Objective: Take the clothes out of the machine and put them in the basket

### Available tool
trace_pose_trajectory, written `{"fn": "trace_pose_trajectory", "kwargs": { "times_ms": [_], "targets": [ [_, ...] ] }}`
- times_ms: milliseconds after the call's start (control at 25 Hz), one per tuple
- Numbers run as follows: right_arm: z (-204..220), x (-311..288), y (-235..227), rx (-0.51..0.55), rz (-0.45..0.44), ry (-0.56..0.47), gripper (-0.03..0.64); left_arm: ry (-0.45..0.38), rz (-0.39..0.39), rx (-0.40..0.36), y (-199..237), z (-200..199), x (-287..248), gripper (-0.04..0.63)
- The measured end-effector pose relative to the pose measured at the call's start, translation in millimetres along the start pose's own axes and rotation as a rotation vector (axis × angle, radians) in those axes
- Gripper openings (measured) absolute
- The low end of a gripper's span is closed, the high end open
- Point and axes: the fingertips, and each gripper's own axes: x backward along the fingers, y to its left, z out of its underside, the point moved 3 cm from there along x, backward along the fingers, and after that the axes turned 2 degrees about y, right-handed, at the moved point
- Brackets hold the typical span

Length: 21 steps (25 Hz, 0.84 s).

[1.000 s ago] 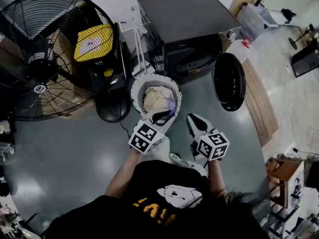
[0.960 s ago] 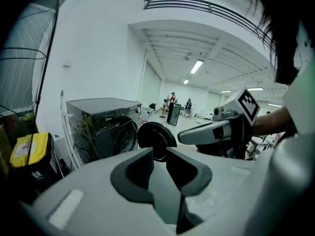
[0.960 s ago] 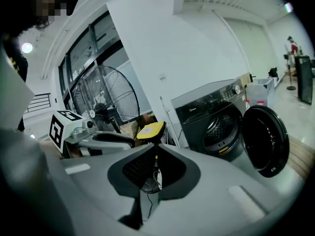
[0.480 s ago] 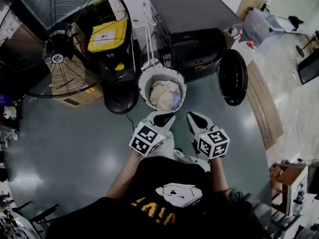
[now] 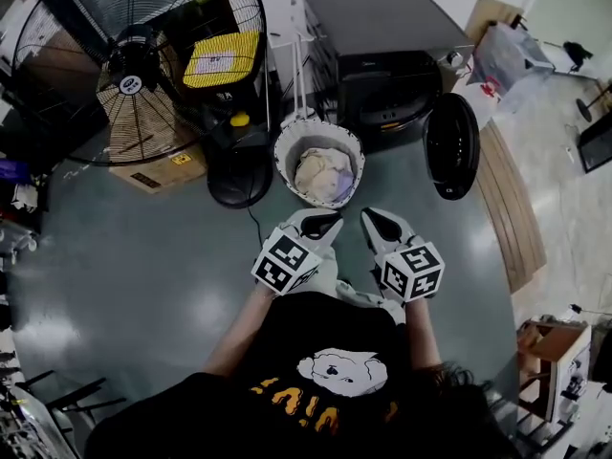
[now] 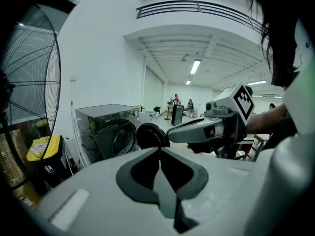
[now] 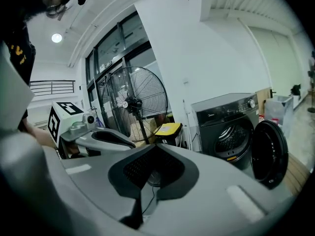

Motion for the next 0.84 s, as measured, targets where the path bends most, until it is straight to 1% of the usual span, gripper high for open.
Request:
{"fn": "trace_pose_trajectory", "kwargs": {
  "times_ms": [320, 640, 840],
  "targets": [
    [-9.0, 9.2, -3.9, 0.017, 0.010, -0.028, 0.011, -0.001, 0.025, -0.021, -9.5, -9.3, -7.5, 0.022],
    [-16.6, 21.1, -13.7, 0.020, 0.035, -0.056, 0.011, 0.008, 0.060, -0.067, -21.0, -19.9, -18.7, 0.022],
    [-24.0, 25.7, -14.8, 0.025, 0.034, -0.062, 0.011, 0.005, 0.061, -0.073, -23.0, -28.4, -19.0, 0.022]
  ]
}}
